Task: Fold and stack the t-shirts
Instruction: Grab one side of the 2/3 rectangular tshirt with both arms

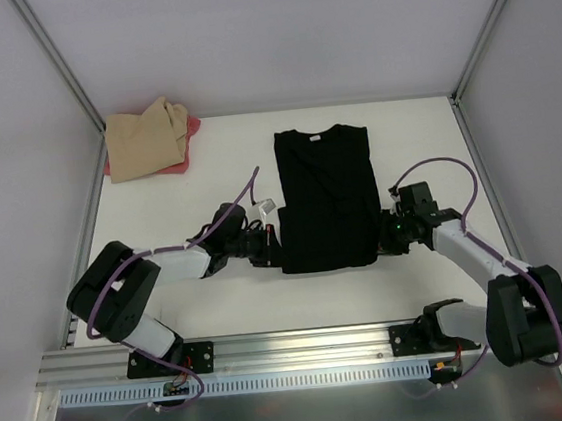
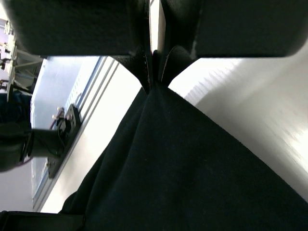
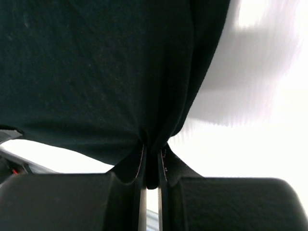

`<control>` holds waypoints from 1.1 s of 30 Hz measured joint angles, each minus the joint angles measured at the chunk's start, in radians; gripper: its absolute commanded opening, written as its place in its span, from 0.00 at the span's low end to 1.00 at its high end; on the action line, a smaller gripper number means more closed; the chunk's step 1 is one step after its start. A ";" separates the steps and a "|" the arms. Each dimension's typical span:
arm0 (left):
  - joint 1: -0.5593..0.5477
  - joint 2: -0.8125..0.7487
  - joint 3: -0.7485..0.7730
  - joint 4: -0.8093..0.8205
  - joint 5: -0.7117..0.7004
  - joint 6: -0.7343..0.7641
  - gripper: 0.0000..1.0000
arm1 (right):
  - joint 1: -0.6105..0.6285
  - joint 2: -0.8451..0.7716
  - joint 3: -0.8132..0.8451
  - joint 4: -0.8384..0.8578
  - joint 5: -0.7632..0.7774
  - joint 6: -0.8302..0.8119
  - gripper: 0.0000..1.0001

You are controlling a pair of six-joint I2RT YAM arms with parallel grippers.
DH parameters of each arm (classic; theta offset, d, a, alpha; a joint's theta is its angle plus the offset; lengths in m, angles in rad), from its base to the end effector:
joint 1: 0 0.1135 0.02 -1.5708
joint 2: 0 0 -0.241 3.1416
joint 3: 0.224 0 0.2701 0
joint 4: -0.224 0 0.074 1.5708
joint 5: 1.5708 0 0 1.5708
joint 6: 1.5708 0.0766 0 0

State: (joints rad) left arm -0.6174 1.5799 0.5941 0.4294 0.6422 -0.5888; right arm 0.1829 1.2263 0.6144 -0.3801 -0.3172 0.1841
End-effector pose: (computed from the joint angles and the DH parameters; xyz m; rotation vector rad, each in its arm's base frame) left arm 0.2446 -0.2299 0.0966 0.4560 2.2839 -1.3492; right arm 0.2601 0.0724 0.1153 -0.1212 2.5775 0.5454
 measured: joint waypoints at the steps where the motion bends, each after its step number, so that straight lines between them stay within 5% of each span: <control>1: -0.007 -0.024 -0.018 -0.006 -0.002 0.000 0.00 | 0.009 -0.027 -0.016 -0.011 -0.003 0.004 0.00; 15: -0.196 -0.357 -0.209 -0.080 -0.137 -0.082 0.00 | 0.118 -0.464 -0.104 -0.261 -0.005 0.067 0.00; 27: -0.293 -0.558 -0.280 -0.160 -0.261 -0.160 0.00 | 0.173 -0.643 -0.116 -0.409 -0.003 0.137 0.01; 33: -0.293 -0.512 -0.174 -0.273 -0.292 -0.134 0.00 | 0.174 -0.615 -0.085 -0.442 0.002 0.141 0.01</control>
State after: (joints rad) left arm -0.9104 1.0676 0.4206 0.1562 0.3504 -0.7227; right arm 0.3565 0.6109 0.5293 -0.8219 -0.3149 0.3248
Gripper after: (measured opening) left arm 0.019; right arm 0.075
